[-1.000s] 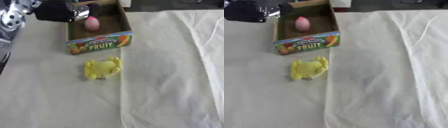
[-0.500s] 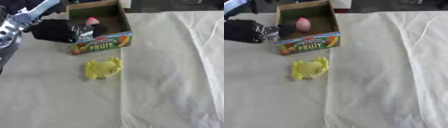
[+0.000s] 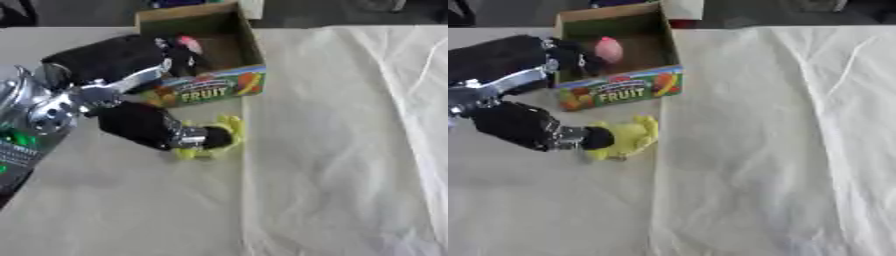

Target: Pick up objects on the table and place them in the box.

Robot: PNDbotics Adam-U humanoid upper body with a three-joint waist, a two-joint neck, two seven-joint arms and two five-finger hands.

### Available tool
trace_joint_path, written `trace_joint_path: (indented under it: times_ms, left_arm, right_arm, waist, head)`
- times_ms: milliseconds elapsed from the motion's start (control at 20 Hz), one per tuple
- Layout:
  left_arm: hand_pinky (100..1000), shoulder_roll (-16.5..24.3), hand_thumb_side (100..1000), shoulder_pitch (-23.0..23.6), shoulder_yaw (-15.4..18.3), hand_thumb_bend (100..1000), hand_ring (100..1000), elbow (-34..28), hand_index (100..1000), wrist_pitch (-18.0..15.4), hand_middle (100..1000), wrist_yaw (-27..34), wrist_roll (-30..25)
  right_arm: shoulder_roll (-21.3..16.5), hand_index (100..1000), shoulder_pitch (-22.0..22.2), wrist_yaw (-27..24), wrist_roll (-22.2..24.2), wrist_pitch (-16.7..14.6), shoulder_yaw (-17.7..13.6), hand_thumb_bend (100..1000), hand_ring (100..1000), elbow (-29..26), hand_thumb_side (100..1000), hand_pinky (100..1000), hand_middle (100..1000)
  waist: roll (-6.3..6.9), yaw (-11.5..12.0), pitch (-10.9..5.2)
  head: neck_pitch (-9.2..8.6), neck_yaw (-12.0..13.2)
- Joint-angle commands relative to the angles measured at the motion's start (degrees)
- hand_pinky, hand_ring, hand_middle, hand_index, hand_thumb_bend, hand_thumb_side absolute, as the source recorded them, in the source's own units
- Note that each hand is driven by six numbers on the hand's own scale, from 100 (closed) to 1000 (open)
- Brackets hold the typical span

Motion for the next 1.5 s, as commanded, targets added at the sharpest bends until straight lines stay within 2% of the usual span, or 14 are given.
trace_joint_path:
  times_ms: [50,200,350,550,900,1200,1500]
  left_arm:
    - [567,1.32,947,0.03,-0.35,718,775,-0.94,920,0.25,765,-1.42,-1.71]
    - [577,1.37,926,0.81,-1.01,734,784,-0.94,924,0.69,780,-2.63,-3.06]
    - [596,1.27,852,1.22,-1.74,715,808,-0.94,943,0.39,815,-4.64,-4.14]
    - [612,0.65,715,1.8,-2.29,612,830,-0.94,960,0.19,840,-6.82,-5.97]
    - [616,-0.72,716,2.22,-2.15,545,837,0.81,958,1.54,852,-11.63,-5.17]
    - [617,-2.81,711,2.03,-2.54,468,837,5.46,951,1.4,850,-14.15,-2.36]
    - [612,-5.43,696,1.69,-2.87,448,833,11.11,937,0.62,841,-14.56,0.57]
  right_arm:
    - [-1.39,712,-0.32,0.21,-0.09,-0.19,-0.51,100,663,-1.09,636,638,537]
    - [-1.28,712,-0.23,0.16,-0.12,-0.19,-0.53,100,662,-1.09,637,638,537]
    - [-1.16,712,-0.12,0.1,-0.11,-0.16,-0.53,100,662,-1.09,639,638,536]
    - [-1.0,712,-0.02,0.03,-0.07,-0.08,-0.5,100,662,-1.09,641,638,535]
    - [-0.85,711,0.13,0.03,-0.05,0.08,-0.48,100,662,-1.09,639,638,535]
    - [-0.69,711,0.24,0.04,-0.06,0.24,-0.47,100,662,-1.09,640,638,534]
    - [-0.47,710,0.2,-0.06,-0.3,0.62,-0.44,100,661,-1.09,640,638,532]
  waist:
    - [-0.13,0.0,-1.27]
    - [-0.17,-0.13,-1.22]
    - [-0.19,-0.24,-1.13]
    - [-0.26,-0.24,-0.93]
    - [-0.21,-0.26,-0.66]
    - [-0.32,-0.54,-0.42]
    - [-0.41,-0.73,-0.15]
  head:
    - [-0.06,-0.07]
    - [-0.03,-0.01]
    - [-0.03,0.07]
    - [-0.18,0.09]
    - [-0.64,0.17]
    - [-1.08,0.5]
    - [-1.42,0.81]
